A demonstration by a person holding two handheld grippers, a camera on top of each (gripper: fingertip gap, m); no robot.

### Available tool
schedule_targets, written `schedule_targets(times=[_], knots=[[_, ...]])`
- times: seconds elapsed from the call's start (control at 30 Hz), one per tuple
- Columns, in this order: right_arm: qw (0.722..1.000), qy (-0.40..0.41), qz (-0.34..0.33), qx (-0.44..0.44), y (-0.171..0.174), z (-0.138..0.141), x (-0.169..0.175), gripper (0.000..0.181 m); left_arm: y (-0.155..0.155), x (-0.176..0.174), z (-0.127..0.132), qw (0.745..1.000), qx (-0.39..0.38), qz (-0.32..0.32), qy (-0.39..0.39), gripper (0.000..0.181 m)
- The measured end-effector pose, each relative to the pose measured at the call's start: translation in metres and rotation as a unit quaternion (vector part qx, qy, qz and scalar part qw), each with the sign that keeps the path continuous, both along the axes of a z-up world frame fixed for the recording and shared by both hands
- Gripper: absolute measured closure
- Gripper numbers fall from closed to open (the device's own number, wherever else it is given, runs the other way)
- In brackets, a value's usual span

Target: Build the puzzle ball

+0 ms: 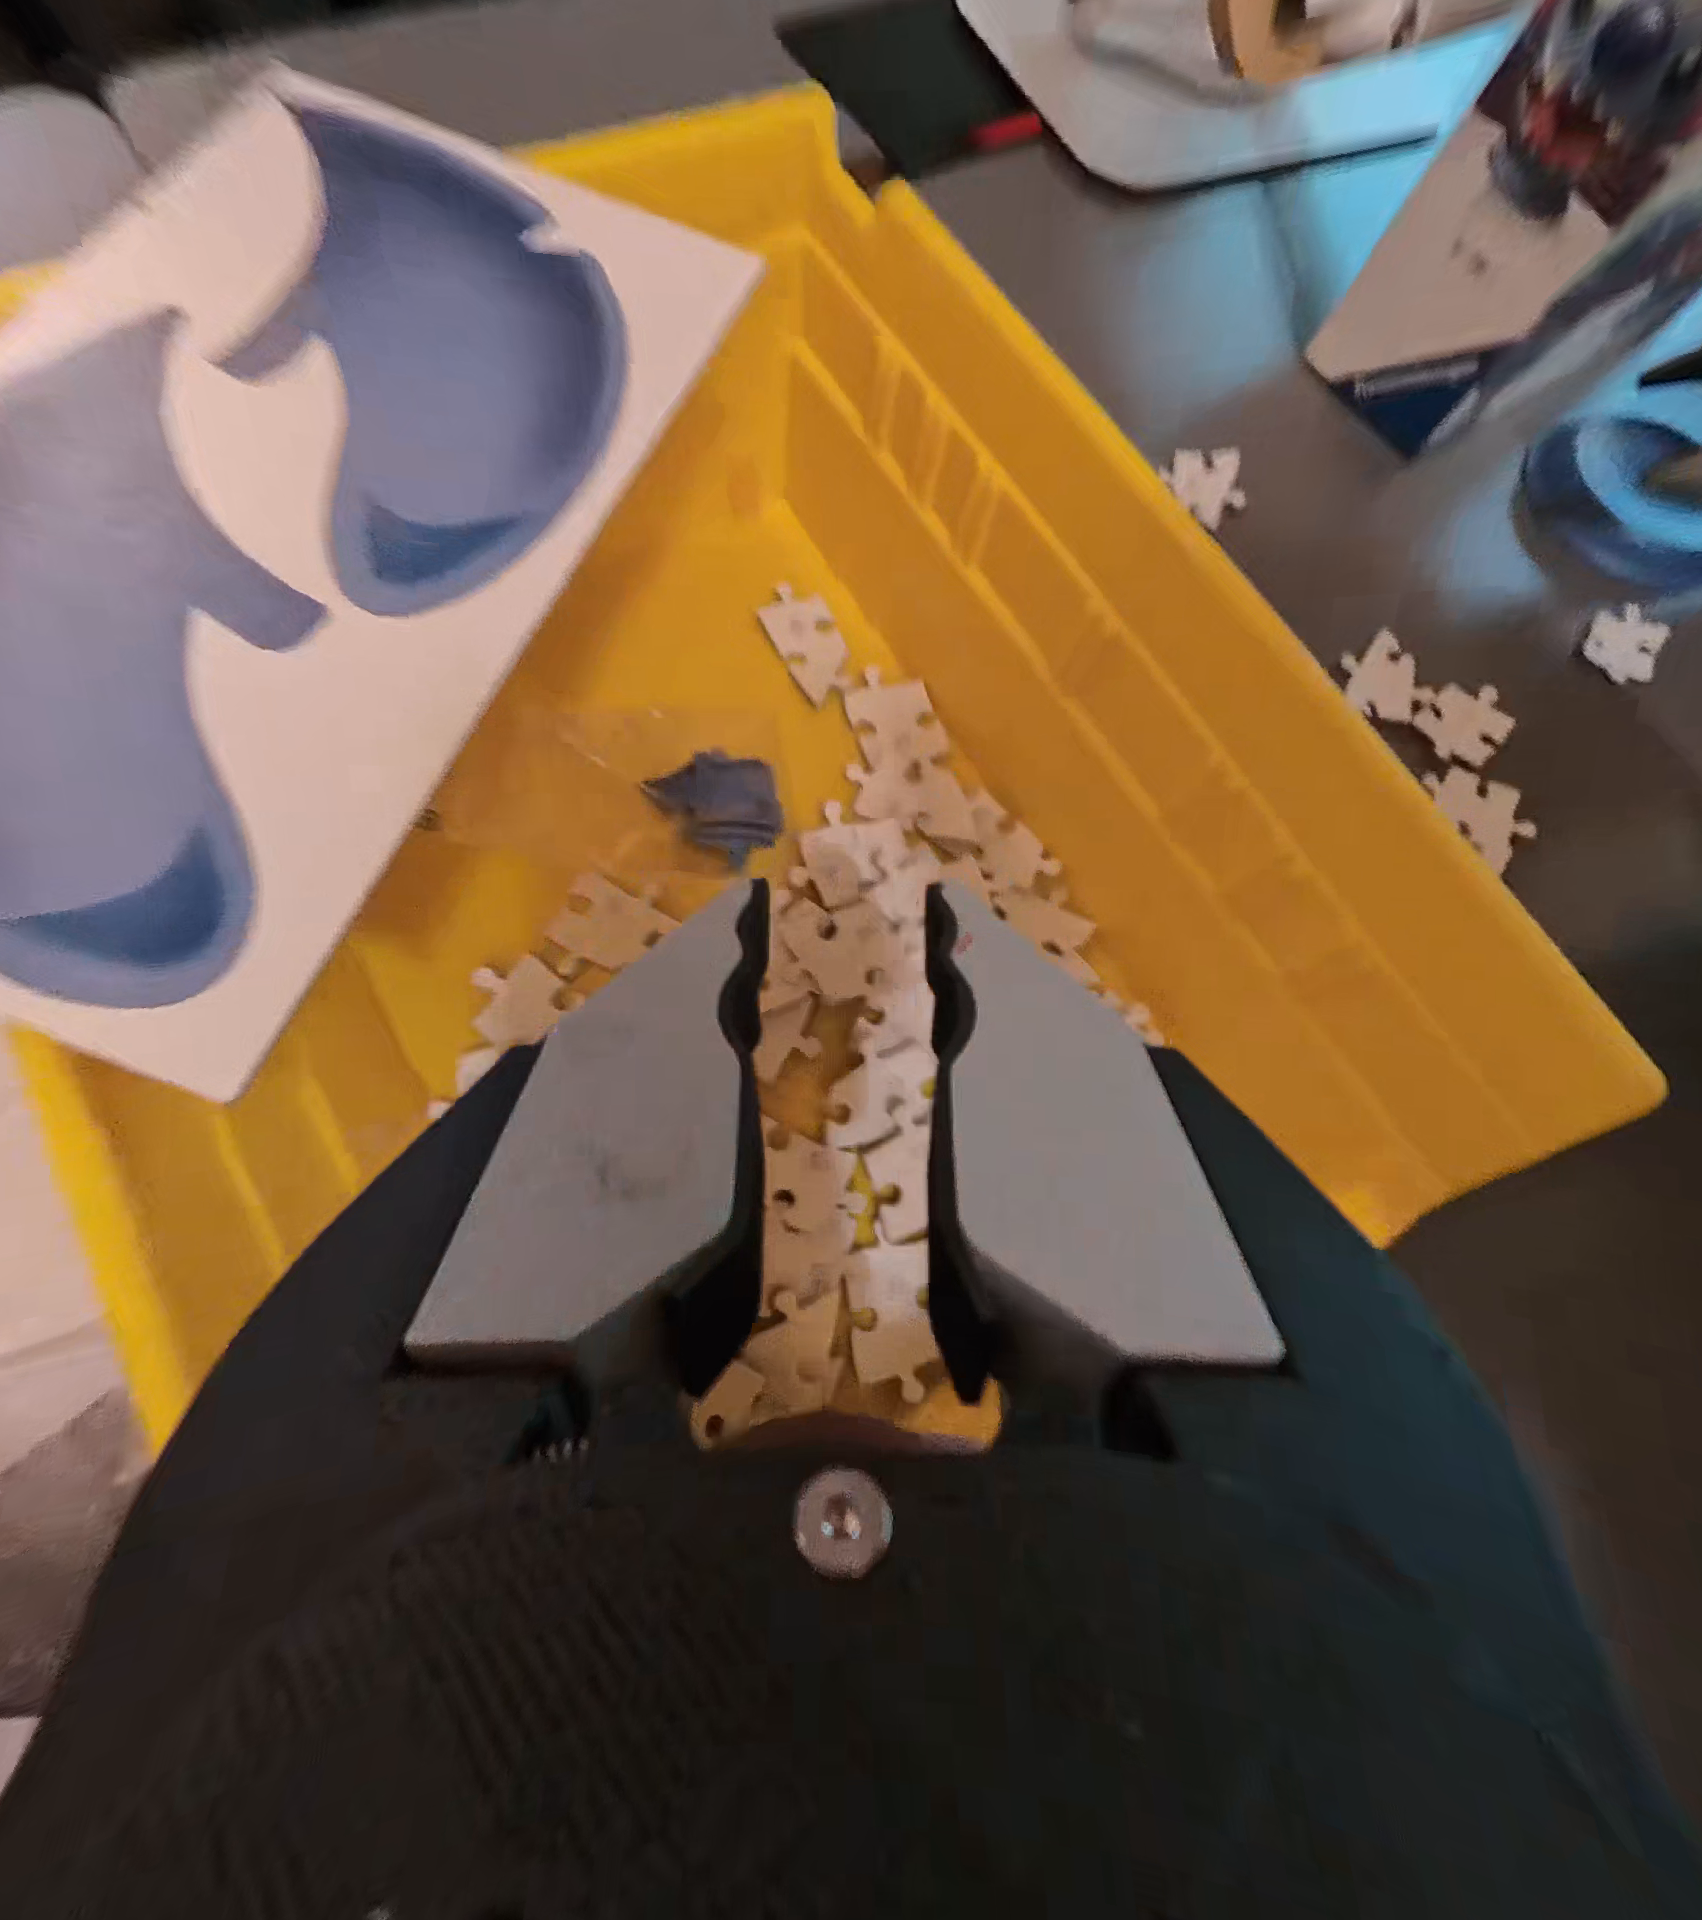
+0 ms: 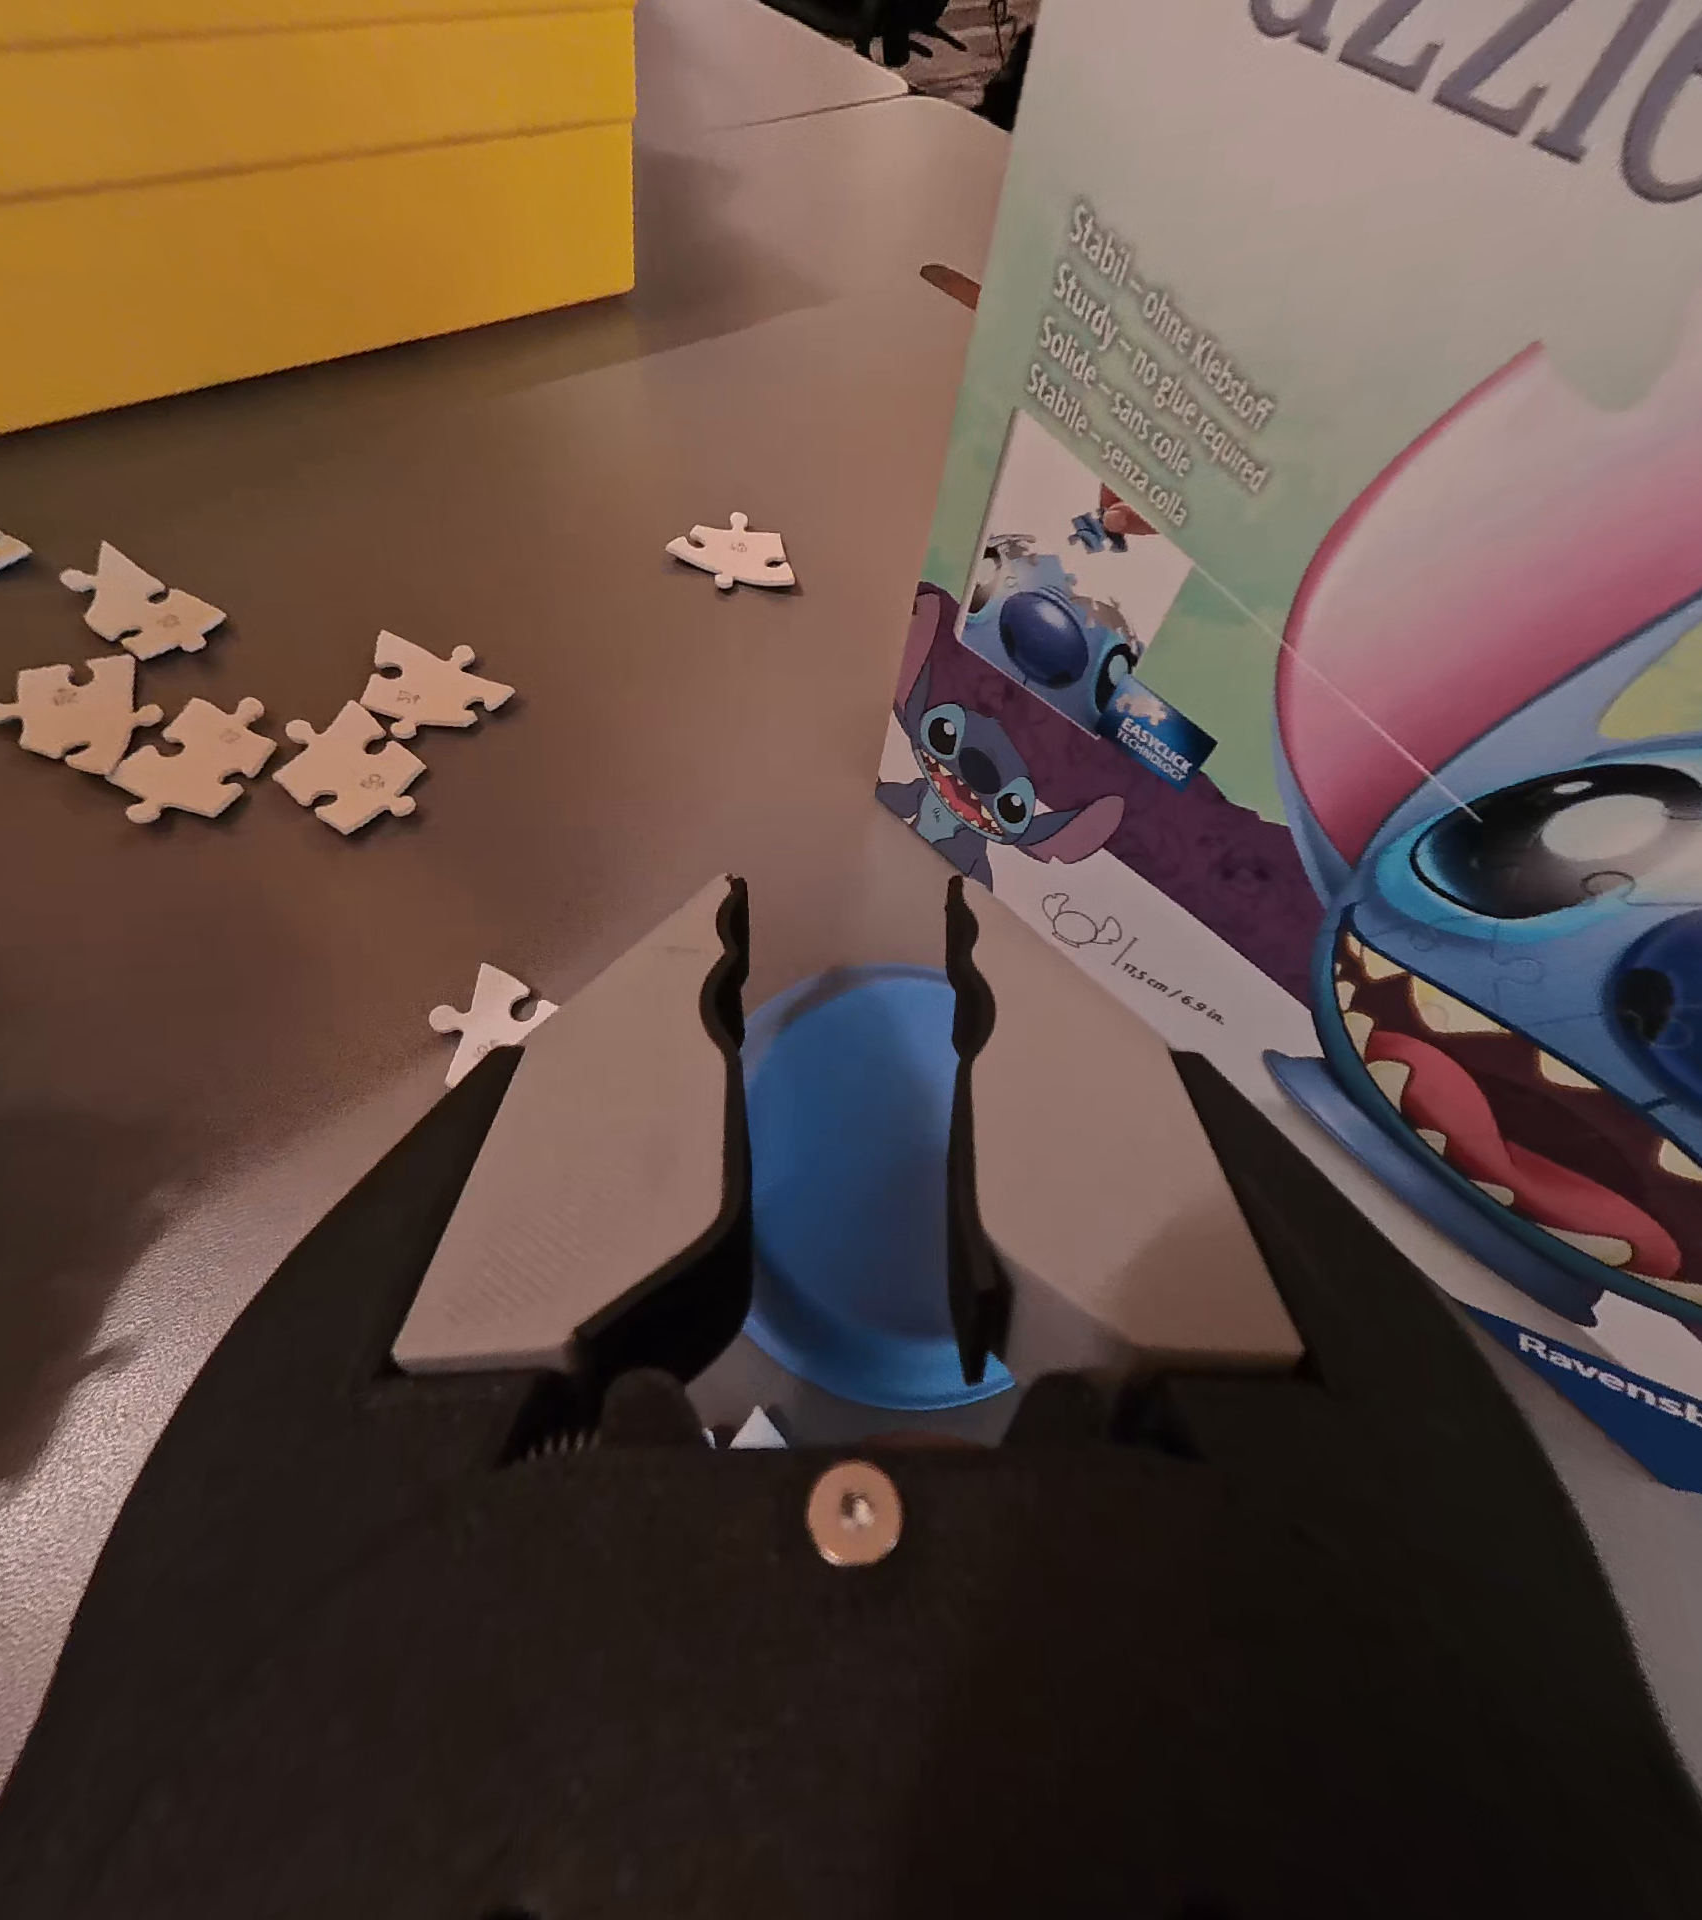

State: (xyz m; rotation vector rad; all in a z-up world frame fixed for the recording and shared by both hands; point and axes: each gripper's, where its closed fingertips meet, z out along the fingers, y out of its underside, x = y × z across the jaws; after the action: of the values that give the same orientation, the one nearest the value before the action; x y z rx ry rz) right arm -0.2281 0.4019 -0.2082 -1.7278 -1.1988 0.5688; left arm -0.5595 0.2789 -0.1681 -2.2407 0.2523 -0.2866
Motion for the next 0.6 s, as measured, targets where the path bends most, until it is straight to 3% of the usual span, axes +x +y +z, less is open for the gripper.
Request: schedule_targets(times=[0.07,0.23,0.43,0.53,0.6], knots=[[1.000,-0.001,0.000,0.000,0.000,0.000,0.000,0.146,-0.001,0.010,-0.012,0.999,-0.044,-0.025,0.003,0.151],[1.000,-0.009,0.002,0.011,-0.002,-0.001,-0.001,0.147,0.010,-0.004,-0.036,0.988,-0.107,-0.028,0.106,0.153],[1.000,0.006,-0.004,0.004,0.000,0.002,0.001,0.148,0.003,0.015,-0.063,0.964,-0.220,-0.099,0.116,0.159],[1.000,0.006,-0.004,0.005,0.001,0.002,0.001,0.148,0.015,0.001,-0.073,0.956,-0.230,-0.081,0.165,0.175],[1.000,0.002,-0.004,0.006,0.000,0.001,0.000,0.148,0.017,-0.004,-0.072,0.952,-0.240,-0.081,0.170,0.173]])
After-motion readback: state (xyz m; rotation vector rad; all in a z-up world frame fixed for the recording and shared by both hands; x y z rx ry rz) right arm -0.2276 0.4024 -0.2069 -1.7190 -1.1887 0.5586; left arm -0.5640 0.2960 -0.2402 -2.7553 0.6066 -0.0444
